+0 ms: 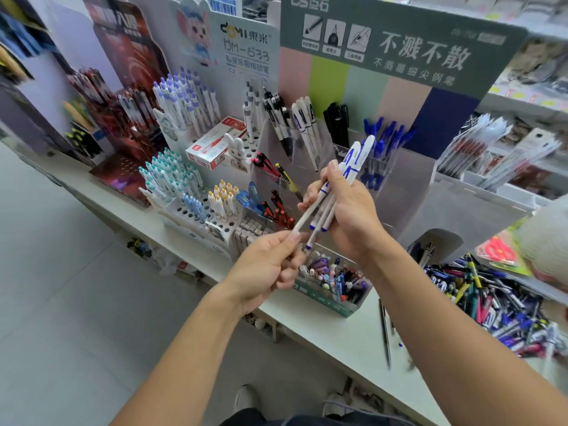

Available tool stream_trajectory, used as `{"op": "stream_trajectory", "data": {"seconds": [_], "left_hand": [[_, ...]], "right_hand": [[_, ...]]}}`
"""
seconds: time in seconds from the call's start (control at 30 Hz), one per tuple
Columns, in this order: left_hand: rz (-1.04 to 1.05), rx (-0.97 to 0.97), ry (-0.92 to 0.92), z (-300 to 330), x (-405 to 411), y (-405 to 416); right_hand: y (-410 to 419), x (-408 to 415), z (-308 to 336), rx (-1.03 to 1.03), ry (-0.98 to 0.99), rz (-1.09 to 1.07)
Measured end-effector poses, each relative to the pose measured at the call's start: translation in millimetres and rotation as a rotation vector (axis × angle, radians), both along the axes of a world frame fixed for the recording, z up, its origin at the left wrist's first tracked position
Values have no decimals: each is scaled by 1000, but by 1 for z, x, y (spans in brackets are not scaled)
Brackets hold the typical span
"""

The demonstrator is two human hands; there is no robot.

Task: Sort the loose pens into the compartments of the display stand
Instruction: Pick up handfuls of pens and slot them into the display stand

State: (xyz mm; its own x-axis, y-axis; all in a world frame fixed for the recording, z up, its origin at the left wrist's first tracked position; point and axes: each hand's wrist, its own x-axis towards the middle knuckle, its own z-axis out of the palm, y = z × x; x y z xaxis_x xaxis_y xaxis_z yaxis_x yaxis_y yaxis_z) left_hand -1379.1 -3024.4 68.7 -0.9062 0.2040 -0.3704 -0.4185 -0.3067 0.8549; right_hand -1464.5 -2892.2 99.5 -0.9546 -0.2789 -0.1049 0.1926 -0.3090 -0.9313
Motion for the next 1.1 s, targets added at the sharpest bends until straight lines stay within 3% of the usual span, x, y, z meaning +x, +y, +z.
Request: {"op": "stream_trajectory", "data": {"seconds": [0.17,0.37,0.43,0.53,0.6,0.7,0.77,0.87,0.93,1.0,1.1], "left_hand": [[103,-211,168,-1,1,-5],[199,-247,133,-6,0,15],[233,-78,-28,-6,0,18],[396,469,-346,-6,-4,19],[482,647,-332,-7,-9,22],[497,699,-254,0,-19,26],[483,592,-224,4,-22,29],[489,122,-97,5,-19,19],[448,-194,113,8,-22,-2],[268,-324,270,23,-27,-19],[184,-406,259,36,-39,-16]], "right_hand": [[0,6,-2,-120,-113,9],[-3,10,-10,-26,-64,-15],[-1,10,-9,-28,-28,-44],[-4,13,-7,-103,2,-60],[-10,21,-10,-86,-23,-22],[-18,34,-21,93,10,44],[-16,33,-22,93,-22,56],[2,20,-9,102,-44,135],[19,12,-1,281,-36,308],[29,8,4,470,-8,531],[26,8,7,616,54,677]]}}
